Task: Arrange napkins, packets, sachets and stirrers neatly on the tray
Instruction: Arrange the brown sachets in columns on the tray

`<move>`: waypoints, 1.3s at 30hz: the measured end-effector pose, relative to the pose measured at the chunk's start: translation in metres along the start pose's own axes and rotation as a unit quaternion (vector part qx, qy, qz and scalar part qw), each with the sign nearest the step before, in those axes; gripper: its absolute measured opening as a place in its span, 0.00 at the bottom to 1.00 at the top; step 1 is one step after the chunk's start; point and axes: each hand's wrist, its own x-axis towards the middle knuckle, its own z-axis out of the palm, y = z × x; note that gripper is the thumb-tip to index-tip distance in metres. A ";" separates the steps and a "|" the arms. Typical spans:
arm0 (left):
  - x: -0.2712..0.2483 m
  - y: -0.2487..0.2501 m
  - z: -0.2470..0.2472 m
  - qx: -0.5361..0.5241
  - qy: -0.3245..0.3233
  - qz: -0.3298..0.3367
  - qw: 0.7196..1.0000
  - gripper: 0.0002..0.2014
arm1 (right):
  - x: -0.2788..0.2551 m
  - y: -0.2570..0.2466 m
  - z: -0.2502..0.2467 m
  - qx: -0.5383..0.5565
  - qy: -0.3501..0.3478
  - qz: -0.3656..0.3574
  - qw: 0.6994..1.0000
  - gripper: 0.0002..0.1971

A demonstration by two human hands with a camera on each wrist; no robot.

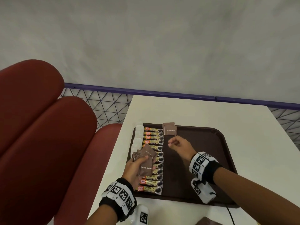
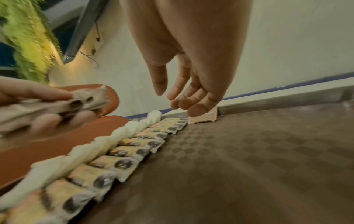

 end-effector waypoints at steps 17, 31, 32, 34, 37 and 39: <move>-0.007 -0.006 0.005 0.035 -0.009 0.010 0.999 0.15 | -0.029 -0.021 0.015 0.253 -0.093 0.043 0.962 0.10; -0.004 0.000 -0.004 0.027 -0.009 0.014 1.000 0.18 | 0.003 0.007 -0.023 0.188 0.057 0.137 0.971 0.04; -0.004 0.000 -0.004 0.026 -0.009 0.013 1.000 0.17 | 0.007 0.010 -0.025 0.151 0.068 0.133 0.977 0.05; -0.003 0.000 -0.005 0.024 -0.010 0.010 1.000 0.17 | 0.014 0.014 -0.029 0.124 0.090 0.128 0.980 0.04; 0.000 0.001 -0.008 0.016 -0.005 0.011 1.000 0.17 | 0.029 0.018 -0.031 0.106 0.113 0.124 0.980 0.04; 0.003 0.001 -0.010 0.006 -0.002 0.008 1.000 0.17 | 0.038 0.017 -0.028 0.081 0.122 0.123 0.981 0.05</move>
